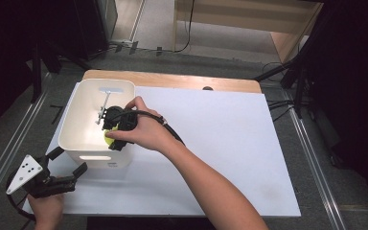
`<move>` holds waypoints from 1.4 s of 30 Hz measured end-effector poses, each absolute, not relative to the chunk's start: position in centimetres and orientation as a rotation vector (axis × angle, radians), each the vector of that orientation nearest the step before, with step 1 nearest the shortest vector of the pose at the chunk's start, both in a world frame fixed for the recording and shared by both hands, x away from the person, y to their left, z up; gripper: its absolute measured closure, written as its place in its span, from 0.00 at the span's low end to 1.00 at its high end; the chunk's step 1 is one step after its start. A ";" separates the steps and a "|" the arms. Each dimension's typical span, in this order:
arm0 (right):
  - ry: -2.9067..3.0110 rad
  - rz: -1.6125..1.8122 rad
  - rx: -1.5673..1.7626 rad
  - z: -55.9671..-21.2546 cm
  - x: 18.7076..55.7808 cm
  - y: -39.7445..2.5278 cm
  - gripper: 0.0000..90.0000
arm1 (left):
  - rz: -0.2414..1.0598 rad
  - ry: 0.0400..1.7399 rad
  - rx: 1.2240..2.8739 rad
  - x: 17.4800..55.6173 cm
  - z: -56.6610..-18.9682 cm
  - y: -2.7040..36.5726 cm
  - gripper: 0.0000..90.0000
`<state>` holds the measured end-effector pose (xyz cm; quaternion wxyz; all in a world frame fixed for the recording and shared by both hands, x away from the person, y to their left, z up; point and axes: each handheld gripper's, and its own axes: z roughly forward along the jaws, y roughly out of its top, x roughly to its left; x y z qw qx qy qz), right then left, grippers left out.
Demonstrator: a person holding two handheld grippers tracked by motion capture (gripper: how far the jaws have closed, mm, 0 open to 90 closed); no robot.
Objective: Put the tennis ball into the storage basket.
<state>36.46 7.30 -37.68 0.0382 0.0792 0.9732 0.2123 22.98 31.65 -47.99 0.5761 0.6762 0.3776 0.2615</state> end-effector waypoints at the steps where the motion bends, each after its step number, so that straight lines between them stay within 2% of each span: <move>1: 2.985 0.650 0.253 -37.7 36.4 7.3 0.26 | 0.613 0.885 1.582 23.0 -48.0 31.6 0.00; 14: 2.971 0.646 0.261 -37.7 36.3 7.2 0.25 | 0.612 0.887 1.582 23.0 -48.0 31.6 0.00; 17: 2.939 0.663 0.251 -37.5 36.3 7.1 0.17 | 0.612 0.887 1.582 23.0 -48.0 31.6 0.00; 20: 2.921 0.690 0.263 -37.0 36.3 6.9 0.16 | 0.612 0.887 1.581 23.0 -48.0 31.6 0.00; 22: 2.917 0.700 0.274 -36.8 36.2 6.8 0.12 | 0.612 0.887 1.582 23.0 -48.0 31.6 0.00; 42: 2.836 0.801 0.328 -34.8 35.9 3.9 0.10 | 0.612 0.884 1.582 23.0 -48.0 31.6 0.00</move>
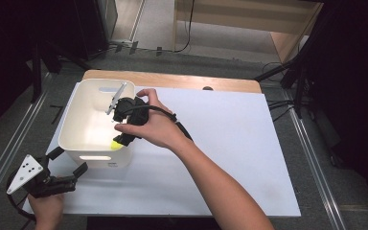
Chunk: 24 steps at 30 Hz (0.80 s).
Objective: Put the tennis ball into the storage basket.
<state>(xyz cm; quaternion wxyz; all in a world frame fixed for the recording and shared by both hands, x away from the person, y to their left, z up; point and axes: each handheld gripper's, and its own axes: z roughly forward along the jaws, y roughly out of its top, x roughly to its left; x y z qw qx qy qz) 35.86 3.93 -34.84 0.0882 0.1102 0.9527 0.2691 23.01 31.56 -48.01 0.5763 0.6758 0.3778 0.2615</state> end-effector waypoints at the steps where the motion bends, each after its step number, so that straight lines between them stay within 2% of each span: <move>1: 2.830 0.810 0.344 -34.8 35.8 3.8 0.10 | 0.613 0.883 1.584 23.0 -48.0 31.6 0.00; 3: 2.828 0.818 0.344 -34.8 35.8 3.3 0.08 | 0.613 0.883 1.584 23.0 -48.0 31.6 0.00; 5: 2.831 0.823 0.362 -34.8 35.8 2.9 0.01 | 0.613 0.884 1.583 23.0 -48.0 31.5 0.00; 24: 2.790 0.862 0.487 -35.3 35.6 -1.2 0.00 | 0.615 0.888 1.587 23.0 -48.0 31.5 0.00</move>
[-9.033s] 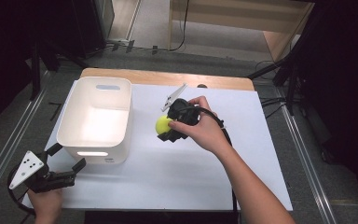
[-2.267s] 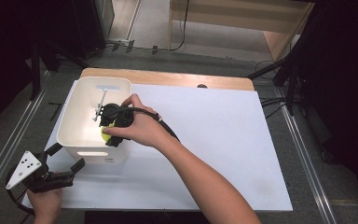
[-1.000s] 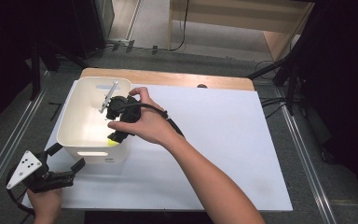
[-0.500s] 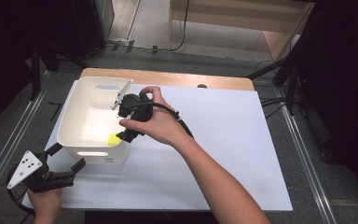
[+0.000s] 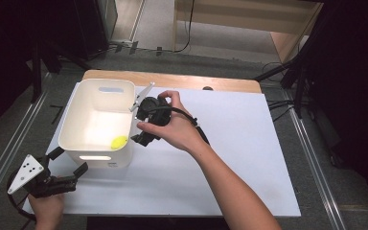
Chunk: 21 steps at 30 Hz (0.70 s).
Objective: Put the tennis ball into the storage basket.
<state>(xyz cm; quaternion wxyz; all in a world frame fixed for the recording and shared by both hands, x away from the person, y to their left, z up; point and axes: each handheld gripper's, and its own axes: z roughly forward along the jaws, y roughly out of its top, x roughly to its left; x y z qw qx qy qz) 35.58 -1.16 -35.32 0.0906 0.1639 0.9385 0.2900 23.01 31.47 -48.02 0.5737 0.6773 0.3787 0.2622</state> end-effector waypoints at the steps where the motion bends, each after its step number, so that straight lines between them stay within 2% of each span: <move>1: 2.782 0.864 0.488 -35.4 35.6 -1.4 0.00 | 0.614 0.886 1.587 23.0 -48.0 31.5 0.00; 21: 2.742 0.893 0.582 -37.0 35.0 -5.3 0.00 | 0.620 0.887 1.595 23.0 -48.0 31.5 0.00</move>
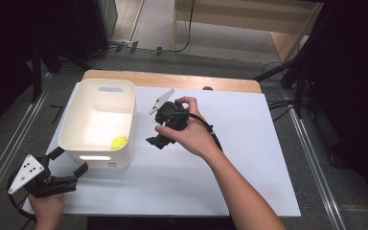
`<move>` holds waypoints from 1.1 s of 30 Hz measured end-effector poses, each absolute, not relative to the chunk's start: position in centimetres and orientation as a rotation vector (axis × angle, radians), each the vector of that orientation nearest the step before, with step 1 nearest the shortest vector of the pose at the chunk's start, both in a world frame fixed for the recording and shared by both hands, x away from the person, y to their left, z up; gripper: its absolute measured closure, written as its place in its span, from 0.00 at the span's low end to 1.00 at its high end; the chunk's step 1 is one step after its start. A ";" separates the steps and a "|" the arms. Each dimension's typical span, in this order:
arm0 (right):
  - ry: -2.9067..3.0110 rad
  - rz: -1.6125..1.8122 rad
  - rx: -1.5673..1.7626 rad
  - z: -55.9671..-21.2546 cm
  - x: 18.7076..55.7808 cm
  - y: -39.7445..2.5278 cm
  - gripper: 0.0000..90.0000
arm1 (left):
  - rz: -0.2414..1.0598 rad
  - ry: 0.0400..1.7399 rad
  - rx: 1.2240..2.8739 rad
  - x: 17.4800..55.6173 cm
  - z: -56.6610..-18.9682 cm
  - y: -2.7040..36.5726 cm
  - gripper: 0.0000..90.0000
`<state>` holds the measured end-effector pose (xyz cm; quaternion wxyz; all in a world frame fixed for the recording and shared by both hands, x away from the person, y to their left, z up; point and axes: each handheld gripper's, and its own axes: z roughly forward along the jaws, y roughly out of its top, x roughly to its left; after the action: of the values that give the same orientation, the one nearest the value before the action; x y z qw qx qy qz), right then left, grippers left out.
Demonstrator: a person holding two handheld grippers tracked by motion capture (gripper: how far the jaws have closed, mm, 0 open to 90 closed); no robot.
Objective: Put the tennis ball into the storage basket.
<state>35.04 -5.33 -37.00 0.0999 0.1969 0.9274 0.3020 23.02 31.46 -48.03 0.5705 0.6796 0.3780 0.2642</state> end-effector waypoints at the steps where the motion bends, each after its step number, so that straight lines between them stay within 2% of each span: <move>1: 2.740 0.891 0.585 -37.1 35.0 -5.5 0.00 | 0.619 0.885 1.594 23.0 -48.0 31.5 0.00; 33: 2.598 1.047 0.738 -40.4 32.9 -13.1 0.00 | 0.622 0.887 1.598 23.0 -48.0 31.4 0.00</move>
<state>32.92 -13.09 -40.35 0.1220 0.2528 0.8902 0.3587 23.02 31.43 -48.04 0.5691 0.6805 0.3779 0.2649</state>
